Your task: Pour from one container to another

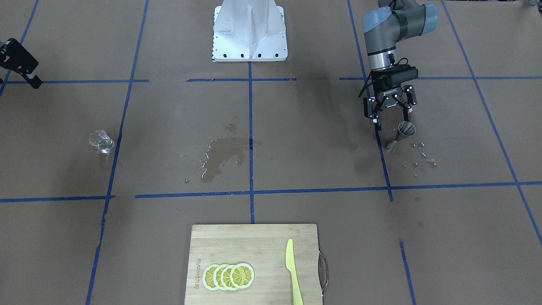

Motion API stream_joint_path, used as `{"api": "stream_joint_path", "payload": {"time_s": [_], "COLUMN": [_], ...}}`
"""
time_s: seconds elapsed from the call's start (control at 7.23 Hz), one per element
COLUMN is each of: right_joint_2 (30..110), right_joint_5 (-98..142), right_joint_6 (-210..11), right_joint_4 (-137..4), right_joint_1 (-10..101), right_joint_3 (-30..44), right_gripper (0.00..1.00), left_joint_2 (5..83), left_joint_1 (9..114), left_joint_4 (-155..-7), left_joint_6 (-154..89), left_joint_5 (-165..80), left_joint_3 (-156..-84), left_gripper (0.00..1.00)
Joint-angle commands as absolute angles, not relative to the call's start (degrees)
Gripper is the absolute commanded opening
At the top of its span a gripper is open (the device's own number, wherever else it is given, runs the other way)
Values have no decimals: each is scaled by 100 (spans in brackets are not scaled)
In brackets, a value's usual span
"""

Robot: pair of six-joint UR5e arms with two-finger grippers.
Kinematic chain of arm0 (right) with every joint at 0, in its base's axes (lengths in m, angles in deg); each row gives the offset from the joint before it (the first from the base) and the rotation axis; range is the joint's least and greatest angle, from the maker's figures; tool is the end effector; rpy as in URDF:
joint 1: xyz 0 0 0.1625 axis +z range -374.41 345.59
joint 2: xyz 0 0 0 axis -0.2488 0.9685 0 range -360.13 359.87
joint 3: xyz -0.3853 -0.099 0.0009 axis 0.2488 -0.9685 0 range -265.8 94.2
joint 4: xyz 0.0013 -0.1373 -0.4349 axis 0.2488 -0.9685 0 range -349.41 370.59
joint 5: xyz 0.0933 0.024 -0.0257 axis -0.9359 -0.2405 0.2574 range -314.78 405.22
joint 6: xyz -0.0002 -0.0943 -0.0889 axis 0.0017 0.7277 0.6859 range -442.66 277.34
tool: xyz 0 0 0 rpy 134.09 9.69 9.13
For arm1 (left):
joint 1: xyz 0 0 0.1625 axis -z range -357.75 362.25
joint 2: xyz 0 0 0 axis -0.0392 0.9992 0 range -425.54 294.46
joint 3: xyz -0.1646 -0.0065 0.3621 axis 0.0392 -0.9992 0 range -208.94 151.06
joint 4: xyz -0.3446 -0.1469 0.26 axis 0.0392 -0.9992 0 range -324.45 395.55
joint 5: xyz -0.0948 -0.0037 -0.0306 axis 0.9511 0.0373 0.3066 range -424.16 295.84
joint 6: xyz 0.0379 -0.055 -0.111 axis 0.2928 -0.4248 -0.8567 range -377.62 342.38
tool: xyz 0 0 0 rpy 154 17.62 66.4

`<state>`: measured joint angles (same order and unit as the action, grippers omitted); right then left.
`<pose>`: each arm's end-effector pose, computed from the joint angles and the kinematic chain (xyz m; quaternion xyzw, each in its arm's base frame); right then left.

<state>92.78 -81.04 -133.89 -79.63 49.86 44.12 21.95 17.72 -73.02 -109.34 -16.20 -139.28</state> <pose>-0.1533 -0.4485 0.3212 0.0510 -0.4177 0.1032 0.9012 0.4570 -0.3548 0.4447 0.3732 0.2486 -0.2433 0.8600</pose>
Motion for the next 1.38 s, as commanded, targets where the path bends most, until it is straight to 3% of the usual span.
{"api": "stream_joint_path", "payload": {"time_s": [0.0,0.42,1.25], "right_joint_2": [9286,9356,9488], "right_joint_5": [-8011,-8011,-8029], "right_joint_6": [-13469,-13469,-13460], "right_joint_4": [-7801,-7590,-7449], "right_joint_1": [4852,4834,4747], "right_joint_3": [4410,4392,4392], "right_gripper": [100,100,100], "left_joint_2": [2060,2163,2428], "left_joint_1": [1754,1648,1648], "left_joint_4": [-8260,-9574,-9594], "left_joint_6": [-10894,-10314,-9778], "left_joint_5": [-2142,-2705,-2865], "left_joint_3": [-13645,-12864,-12509], "left_gripper": [93,92,90]}}
